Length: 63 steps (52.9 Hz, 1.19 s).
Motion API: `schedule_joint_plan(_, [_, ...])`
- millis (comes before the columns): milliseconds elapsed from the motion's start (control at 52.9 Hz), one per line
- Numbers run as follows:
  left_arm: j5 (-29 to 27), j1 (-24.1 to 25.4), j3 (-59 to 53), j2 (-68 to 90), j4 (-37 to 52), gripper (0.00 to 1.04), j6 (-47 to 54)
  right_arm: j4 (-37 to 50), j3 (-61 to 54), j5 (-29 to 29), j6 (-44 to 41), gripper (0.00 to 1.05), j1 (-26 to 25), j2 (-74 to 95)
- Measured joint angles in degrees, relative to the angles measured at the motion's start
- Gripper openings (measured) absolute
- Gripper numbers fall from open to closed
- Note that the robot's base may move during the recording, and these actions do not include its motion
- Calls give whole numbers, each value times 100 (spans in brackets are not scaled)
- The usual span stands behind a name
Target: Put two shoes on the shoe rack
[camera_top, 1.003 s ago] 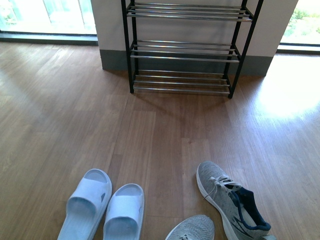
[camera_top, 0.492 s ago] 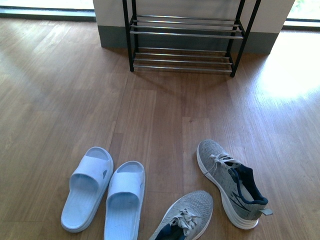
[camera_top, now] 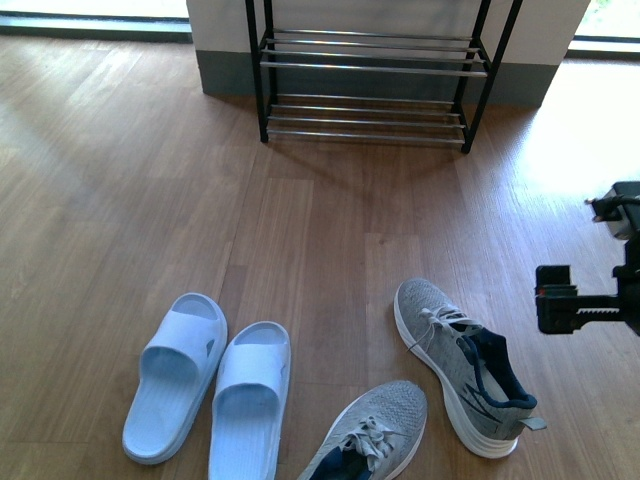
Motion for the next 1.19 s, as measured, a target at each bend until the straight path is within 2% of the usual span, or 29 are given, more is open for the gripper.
schedule_joint_plan(284, [0,0,0,0,0,95,0,157,520,-72,-999,95,190,1241])
schedule_joint_plan(567, [0,0,0,0,0,95,0,254,1248,-105,-1751,95,48,2216])
schedule_joint_plan(1097, [0,0,0,0,0,95,0,299,2118,0,-1912,95,-85,3480])
schedule_joint_plan(1192, [0,0,0,0,0,95,0,509,2264,7,-1749,79,-85,3676])
